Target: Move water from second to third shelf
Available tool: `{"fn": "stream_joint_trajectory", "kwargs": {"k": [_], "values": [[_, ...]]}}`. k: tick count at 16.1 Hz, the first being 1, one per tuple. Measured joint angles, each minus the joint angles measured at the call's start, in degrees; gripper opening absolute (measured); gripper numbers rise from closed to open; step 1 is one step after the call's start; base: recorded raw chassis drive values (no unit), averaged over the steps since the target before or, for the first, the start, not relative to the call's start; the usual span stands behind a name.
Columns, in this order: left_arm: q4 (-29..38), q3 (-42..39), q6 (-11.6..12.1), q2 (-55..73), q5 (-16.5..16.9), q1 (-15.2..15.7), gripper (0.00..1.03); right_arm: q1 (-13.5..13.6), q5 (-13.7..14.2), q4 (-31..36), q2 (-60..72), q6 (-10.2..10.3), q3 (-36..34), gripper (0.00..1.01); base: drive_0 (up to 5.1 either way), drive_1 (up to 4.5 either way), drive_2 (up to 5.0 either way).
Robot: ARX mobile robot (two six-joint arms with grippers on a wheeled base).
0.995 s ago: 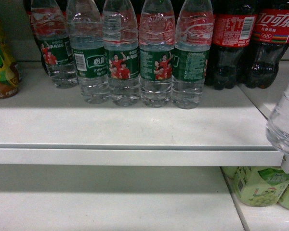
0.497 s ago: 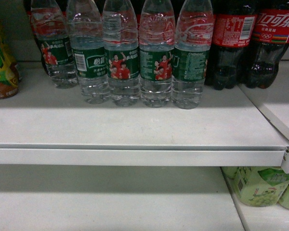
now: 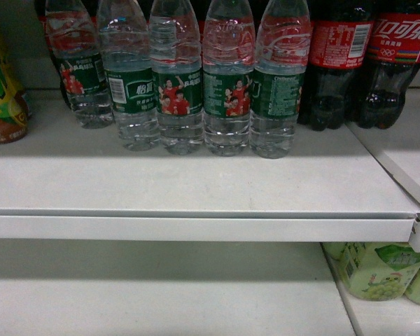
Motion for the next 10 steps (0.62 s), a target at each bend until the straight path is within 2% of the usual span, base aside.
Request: {"fn": "stream_joint_trajectory", "kwargs": {"k": [10], "values": [[-0.02,0.0,0.0,0.0,0.0,0.0,0.98,2.36,0.61,0.04,-0.28,0.42,0.0,0.39,0.0,0.0,0.0]]}}
